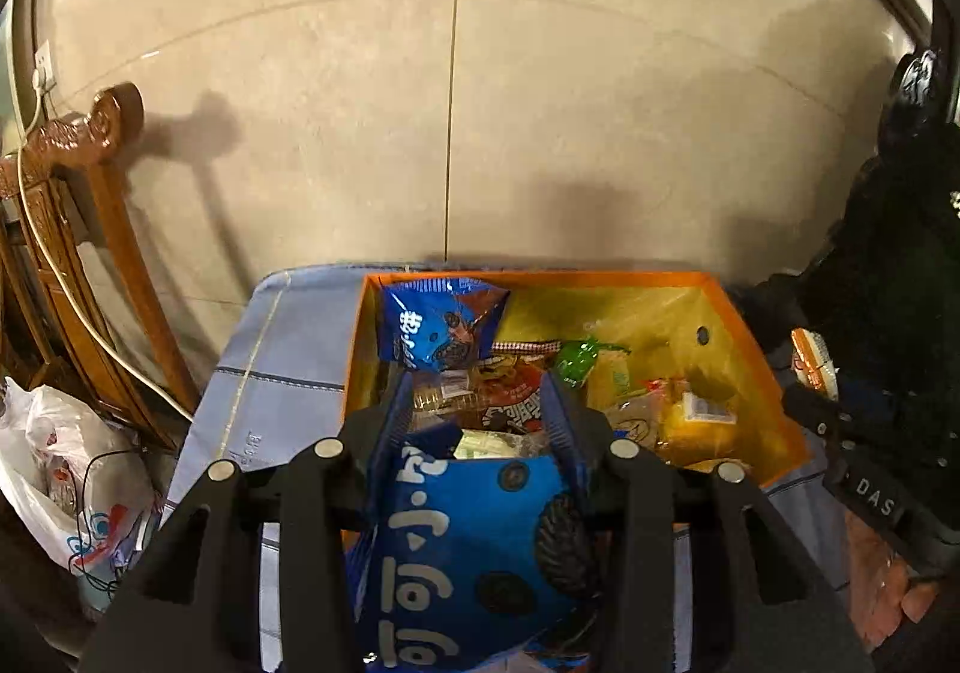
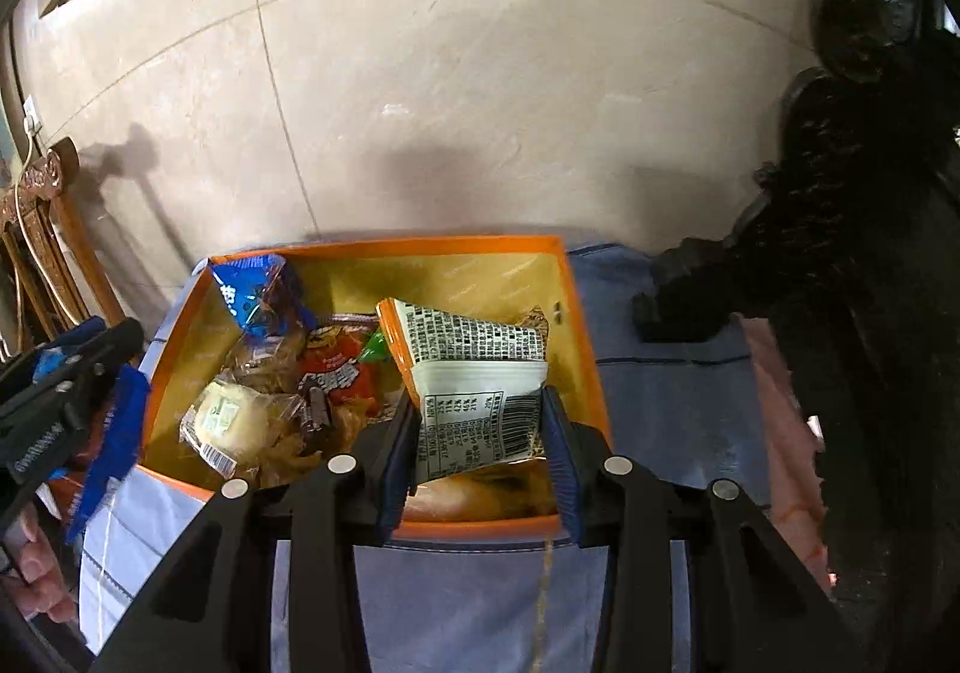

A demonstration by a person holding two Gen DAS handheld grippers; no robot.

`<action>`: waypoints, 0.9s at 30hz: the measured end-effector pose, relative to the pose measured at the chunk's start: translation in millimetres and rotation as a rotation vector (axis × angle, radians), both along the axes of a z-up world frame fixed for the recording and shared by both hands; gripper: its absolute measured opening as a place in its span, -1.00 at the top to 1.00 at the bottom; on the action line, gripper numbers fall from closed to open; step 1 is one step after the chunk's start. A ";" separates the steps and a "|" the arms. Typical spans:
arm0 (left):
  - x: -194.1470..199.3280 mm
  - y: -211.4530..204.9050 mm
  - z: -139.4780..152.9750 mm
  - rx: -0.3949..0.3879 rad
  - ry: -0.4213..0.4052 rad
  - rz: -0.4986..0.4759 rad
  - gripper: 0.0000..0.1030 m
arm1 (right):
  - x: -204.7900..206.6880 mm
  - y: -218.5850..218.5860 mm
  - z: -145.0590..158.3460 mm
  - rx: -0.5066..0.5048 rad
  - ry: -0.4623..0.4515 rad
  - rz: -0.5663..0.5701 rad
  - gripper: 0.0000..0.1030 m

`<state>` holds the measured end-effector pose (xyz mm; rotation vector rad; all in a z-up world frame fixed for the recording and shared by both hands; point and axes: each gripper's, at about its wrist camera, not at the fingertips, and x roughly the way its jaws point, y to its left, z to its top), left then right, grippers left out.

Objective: Organize snacks
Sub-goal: 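Drop the blue bag into the box with the left tool while the right drops the cracker pack, then grasp the pink cookie pack with the left tool while the right grasps the green-labelled candy bag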

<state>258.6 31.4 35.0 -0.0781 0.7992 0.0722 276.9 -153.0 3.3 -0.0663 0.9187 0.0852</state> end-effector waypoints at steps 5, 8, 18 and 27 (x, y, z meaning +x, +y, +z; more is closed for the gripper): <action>7.2 0.0 -15.6 0.008 0.028 -0.020 0.17 | 10.8 10.4 -11.4 -0.024 0.022 0.013 0.24; 11.0 0.0 -14.8 0.037 0.015 -0.027 0.17 | 16.4 13.2 -13.1 -0.030 0.024 0.015 0.24; 23.0 -8.3 -1.8 0.100 -0.056 -0.062 -0.92 | 19.5 18.4 -3.6 -0.107 -0.094 0.009 -0.93; 19.9 -13.2 3.5 0.063 -0.047 -0.078 -0.92 | 12.9 5.7 7.5 -0.088 -0.103 -0.022 -0.93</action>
